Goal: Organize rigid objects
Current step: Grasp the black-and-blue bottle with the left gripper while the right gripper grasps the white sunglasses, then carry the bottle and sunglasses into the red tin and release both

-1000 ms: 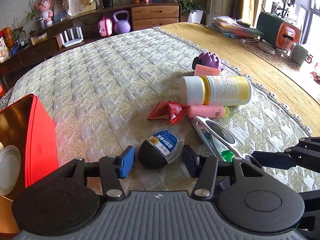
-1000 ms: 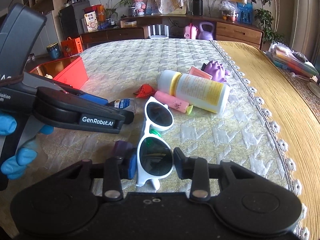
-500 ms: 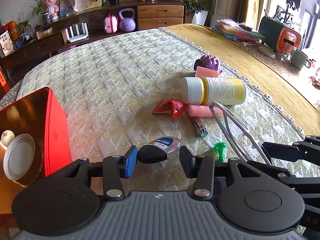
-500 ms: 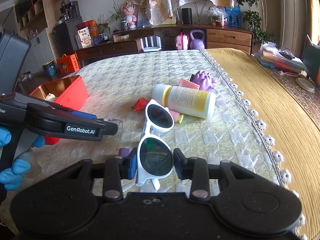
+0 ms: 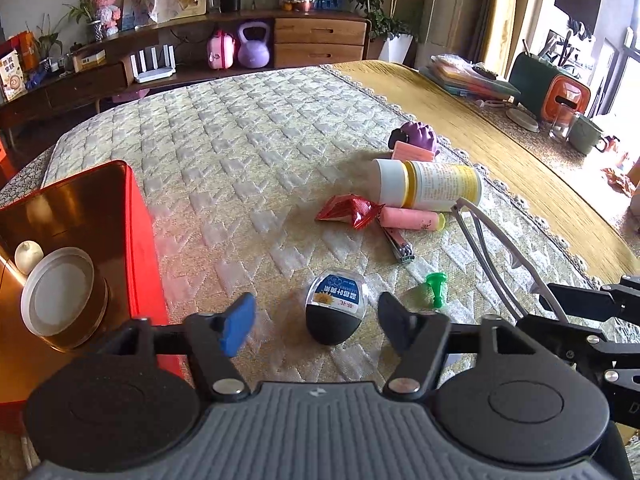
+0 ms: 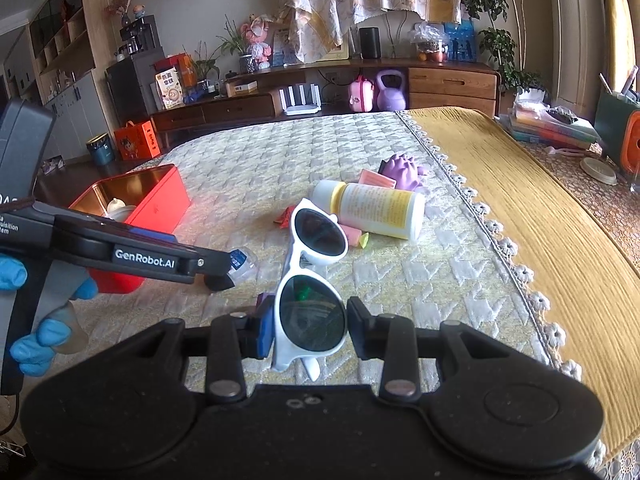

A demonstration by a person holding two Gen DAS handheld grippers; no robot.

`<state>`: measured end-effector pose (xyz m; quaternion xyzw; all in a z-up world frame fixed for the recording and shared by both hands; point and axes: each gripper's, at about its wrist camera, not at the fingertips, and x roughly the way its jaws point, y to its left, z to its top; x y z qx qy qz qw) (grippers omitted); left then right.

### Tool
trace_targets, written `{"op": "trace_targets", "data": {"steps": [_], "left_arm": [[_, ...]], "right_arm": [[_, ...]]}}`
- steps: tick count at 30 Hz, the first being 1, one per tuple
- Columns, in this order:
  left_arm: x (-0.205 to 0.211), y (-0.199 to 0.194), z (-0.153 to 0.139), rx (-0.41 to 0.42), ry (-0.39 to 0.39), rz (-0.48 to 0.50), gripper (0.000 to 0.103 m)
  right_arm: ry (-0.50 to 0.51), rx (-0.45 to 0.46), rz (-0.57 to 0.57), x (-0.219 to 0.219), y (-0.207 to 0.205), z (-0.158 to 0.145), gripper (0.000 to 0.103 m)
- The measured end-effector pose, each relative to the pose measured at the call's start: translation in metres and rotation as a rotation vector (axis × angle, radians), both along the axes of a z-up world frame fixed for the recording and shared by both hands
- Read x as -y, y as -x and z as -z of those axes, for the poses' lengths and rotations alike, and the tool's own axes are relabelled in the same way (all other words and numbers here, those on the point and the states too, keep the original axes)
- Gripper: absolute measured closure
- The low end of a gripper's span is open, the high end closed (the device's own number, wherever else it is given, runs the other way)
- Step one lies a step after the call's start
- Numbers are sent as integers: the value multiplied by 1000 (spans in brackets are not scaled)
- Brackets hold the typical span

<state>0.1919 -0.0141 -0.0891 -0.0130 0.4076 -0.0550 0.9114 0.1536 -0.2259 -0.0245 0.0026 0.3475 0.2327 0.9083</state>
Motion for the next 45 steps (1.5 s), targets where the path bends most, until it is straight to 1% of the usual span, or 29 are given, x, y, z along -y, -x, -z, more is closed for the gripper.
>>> {"op": "trace_targets", "data": {"steps": [2, 4, 5, 9, 12, 14, 15, 16, 17, 18, 20, 21, 22, 29, 41, 45], "left_arm": [[2, -3, 1, 11, -3, 8, 22], [8, -12, 7, -7, -55, 1, 22], [9, -15, 10, -12, -66, 3, 22], [16, -25, 23, -34, -97, 26, 22], [22, -27, 30, -35, -123, 50, 23], [23, -27, 31, -23, -123, 53, 23], [23, -27, 31, -23, -118, 55, 26], [24, -27, 30, -22, -110, 59, 34], [24, -28, 30, -22, -103, 65, 38], [25, -28, 29, -23, -97, 71, 44], [28, -27, 28, -24, -96, 78, 52], [29, -27, 28, -22, -99, 82, 61], [31, -26, 27, -19, -104, 82, 64], [26, -23, 22, -35, -99, 30, 64], [7, 5, -13, -50, -18, -14, 64], [-5, 16, -26, -48, -8, -40, 64]], "right_arm": [[-3, -3, 3, 1, -1, 1, 67], [-7, -7, 6, 0, -2, 3, 67], [-10, -11, 8, 2, -3, 4, 67], [-17, -27, 15, 5, -5, 10, 67], [-20, -33, 18, 7, -6, 13, 67], [-22, -36, 19, 7, -6, 14, 67], [-22, -39, 20, 8, -6, 15, 67], [-23, -42, 20, 7, -7, 16, 67], [-23, -43, 21, 7, -6, 16, 67], [-24, -45, 22, 8, -6, 17, 67], [-25, -46, 24, 8, -6, 16, 67], [-25, -45, 24, 8, -6, 16, 67], [-24, -45, 24, 8, -6, 16, 67], [-23, -36, 28, 7, -3, 12, 67], [-28, 15, -9, -2, 9, -15, 67], [-30, 25, -40, -11, 13, -26, 67]]}}
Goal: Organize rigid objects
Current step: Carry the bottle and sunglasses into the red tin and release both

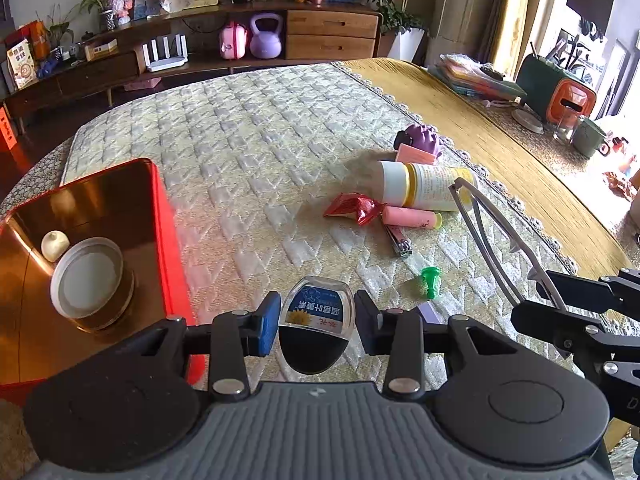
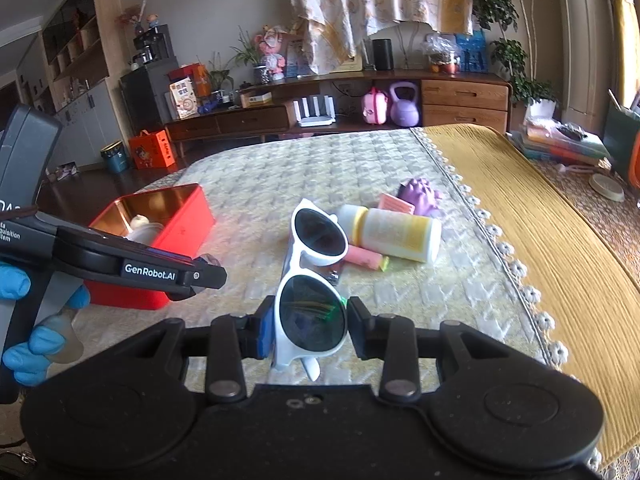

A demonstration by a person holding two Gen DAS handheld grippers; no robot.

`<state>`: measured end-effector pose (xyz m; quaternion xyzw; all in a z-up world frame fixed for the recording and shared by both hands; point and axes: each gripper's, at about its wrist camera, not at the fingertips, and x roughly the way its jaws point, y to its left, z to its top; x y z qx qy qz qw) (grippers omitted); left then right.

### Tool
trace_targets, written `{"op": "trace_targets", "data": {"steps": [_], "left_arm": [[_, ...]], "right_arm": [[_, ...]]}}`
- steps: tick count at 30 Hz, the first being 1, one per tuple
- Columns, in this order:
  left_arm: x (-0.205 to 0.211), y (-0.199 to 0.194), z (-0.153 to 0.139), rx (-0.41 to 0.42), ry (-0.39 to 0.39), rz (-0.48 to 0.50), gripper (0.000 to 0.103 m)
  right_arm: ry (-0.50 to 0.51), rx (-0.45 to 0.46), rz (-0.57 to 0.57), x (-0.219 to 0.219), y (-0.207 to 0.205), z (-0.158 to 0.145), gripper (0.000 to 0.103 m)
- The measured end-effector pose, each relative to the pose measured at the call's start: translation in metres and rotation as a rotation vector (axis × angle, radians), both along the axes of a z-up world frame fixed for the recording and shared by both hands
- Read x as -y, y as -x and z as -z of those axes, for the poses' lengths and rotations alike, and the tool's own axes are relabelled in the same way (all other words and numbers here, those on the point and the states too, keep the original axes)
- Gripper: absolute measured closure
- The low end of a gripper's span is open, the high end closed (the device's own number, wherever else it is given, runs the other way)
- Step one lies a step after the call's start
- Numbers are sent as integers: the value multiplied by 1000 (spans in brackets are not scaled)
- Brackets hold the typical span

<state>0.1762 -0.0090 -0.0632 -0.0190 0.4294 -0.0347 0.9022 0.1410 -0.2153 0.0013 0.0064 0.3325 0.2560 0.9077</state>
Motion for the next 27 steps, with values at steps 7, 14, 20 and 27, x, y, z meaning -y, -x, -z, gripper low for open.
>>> {"op": "trace_targets", "data": {"steps": [7, 14, 20, 27], "left_arm": [[-36, 20, -23, 9, 17, -74, 64], [-85, 37, -41, 40, 13, -168, 64], [-123, 46, -46, 51, 3, -229, 64], [-158, 47, -42, 37, -13, -278, 64]], "right_arm": [[10, 31, -69, -27, 7, -22, 67], [20, 46, -155, -61, 7, -39, 67], [35, 52, -219, -97, 4, -49, 67], [54, 35, -270, -140, -9, -51, 67]]}}
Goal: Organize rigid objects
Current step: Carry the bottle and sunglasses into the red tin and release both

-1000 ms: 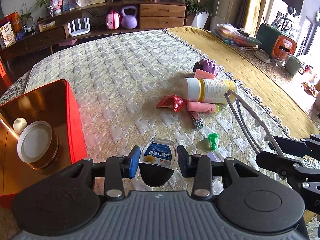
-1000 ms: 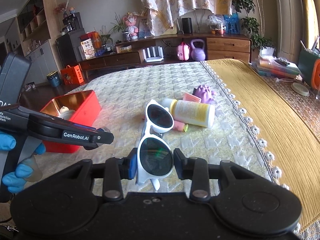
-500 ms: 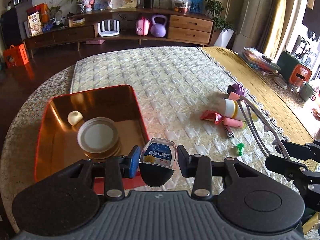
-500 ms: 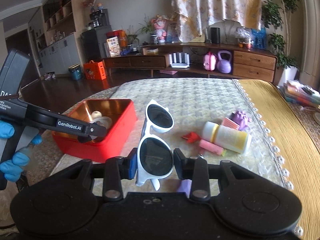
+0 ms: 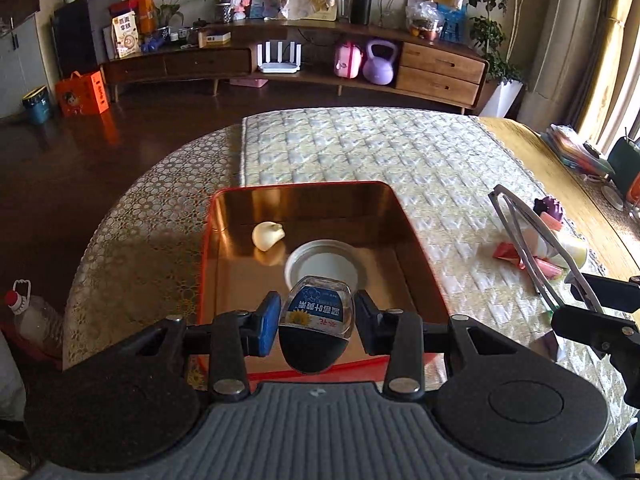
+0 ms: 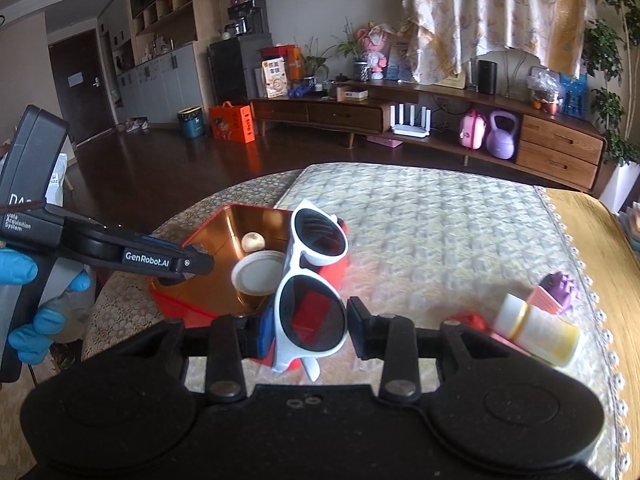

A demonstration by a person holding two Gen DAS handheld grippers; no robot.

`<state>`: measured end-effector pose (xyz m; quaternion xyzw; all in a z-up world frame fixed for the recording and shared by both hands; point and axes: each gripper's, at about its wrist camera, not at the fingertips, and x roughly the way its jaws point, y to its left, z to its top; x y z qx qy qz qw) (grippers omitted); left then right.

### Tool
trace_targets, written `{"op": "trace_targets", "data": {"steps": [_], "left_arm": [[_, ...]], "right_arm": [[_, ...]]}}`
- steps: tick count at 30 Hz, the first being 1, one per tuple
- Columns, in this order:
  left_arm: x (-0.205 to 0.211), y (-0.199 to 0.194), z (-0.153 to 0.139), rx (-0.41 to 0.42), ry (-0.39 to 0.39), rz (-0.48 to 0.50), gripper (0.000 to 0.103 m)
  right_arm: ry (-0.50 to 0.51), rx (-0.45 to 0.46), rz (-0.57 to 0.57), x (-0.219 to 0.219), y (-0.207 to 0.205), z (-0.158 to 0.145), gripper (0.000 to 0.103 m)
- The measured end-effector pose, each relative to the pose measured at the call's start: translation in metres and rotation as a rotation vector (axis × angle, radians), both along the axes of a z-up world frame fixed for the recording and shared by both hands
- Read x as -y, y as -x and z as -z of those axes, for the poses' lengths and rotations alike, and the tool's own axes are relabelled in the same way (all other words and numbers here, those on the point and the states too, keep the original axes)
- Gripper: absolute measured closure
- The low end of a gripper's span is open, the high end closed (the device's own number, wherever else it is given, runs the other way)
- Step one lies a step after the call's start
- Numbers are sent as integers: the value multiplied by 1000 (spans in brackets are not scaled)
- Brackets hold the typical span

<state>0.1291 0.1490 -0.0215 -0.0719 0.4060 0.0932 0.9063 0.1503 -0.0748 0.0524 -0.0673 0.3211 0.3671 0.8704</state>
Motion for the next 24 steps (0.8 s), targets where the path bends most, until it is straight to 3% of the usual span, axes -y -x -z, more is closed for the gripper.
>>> {"op": "trace_targets", "data": {"steps": [11, 24], "left_arm": [[-26, -23, 23, -66, -31, -8, 64], [-42, -66, 41, -122, -49, -56, 64]], "right_arm": [[113, 38, -70, -71, -27, 21, 67], [271, 68, -94, -117, -62, 57, 67]]}}
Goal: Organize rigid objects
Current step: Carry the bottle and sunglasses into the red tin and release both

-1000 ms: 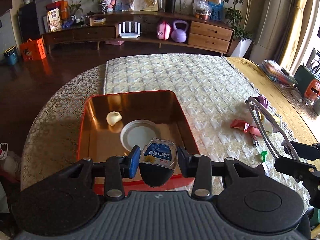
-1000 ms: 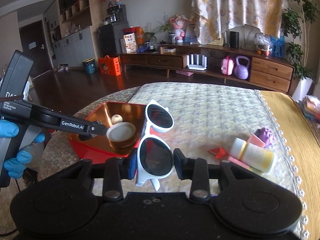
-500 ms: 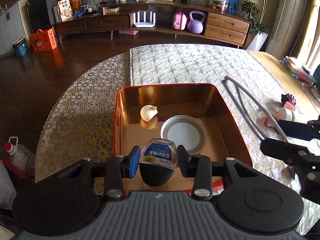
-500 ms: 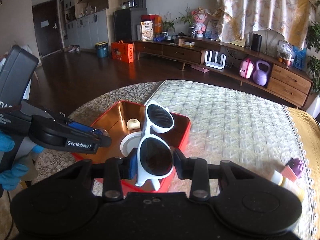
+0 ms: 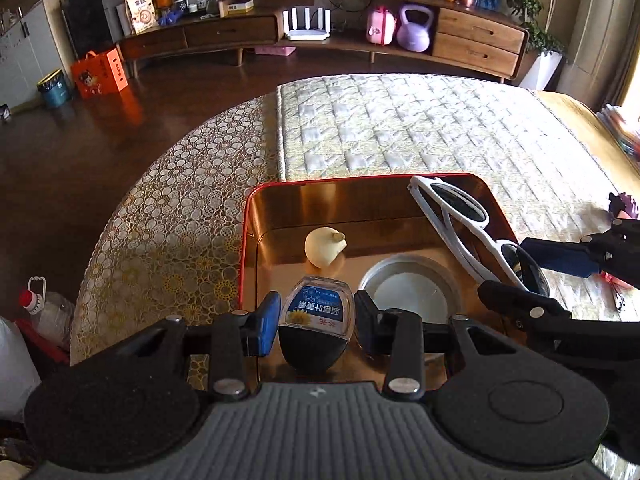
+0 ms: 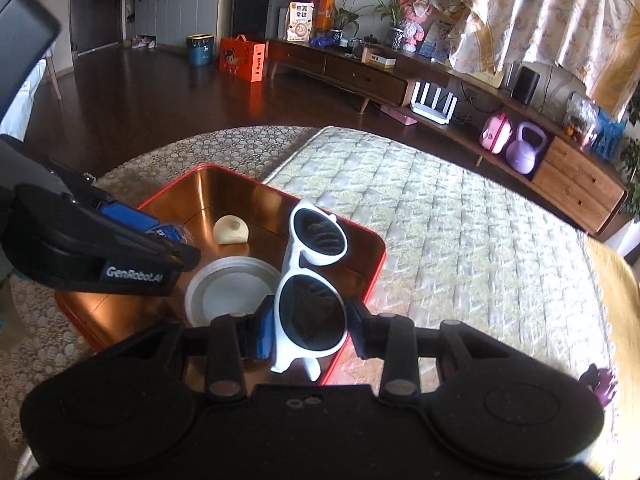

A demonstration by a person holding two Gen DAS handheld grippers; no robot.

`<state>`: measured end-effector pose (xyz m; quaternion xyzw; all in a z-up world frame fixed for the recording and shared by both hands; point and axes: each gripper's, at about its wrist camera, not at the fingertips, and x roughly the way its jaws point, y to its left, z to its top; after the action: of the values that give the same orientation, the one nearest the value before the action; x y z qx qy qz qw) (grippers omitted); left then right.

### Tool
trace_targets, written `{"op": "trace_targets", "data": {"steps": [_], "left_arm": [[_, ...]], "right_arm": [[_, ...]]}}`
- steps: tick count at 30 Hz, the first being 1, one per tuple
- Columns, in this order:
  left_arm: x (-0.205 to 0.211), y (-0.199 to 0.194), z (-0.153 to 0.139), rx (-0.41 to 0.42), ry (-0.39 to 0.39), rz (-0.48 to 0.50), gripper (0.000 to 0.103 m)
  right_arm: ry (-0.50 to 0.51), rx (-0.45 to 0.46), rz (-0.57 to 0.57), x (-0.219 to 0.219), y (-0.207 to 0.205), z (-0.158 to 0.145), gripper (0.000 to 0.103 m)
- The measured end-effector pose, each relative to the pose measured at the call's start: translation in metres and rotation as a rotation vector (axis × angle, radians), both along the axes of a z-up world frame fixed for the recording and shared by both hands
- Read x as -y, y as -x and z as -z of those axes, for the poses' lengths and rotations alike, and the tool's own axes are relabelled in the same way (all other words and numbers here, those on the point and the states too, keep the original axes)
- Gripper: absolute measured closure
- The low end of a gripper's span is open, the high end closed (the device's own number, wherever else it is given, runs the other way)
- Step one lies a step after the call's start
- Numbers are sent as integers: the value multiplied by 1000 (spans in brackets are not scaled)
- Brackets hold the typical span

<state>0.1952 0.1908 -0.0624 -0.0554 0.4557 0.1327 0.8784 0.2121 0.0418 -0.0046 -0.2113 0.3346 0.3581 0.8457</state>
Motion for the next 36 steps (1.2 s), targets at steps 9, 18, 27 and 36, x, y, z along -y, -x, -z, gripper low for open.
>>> {"op": "trace_targets", "data": {"steps": [9, 18, 27, 36], "left_arm": [[-4, -20, 10, -20, -5, -26, 64], [-5, -32, 19, -38, -10, -26, 64], [5, -37, 26, -58, -30, 7, 64], [6, -27, 18, -14, -12, -10, 37]], "right_arm": [[53, 6, -50, -20, -1, 10, 67], [34, -33, -33, -10, -1, 15, 67], [-15, -44, -26, 2, 9, 8, 59], [-83, -52, -4, 24, 23, -7, 52]]}}
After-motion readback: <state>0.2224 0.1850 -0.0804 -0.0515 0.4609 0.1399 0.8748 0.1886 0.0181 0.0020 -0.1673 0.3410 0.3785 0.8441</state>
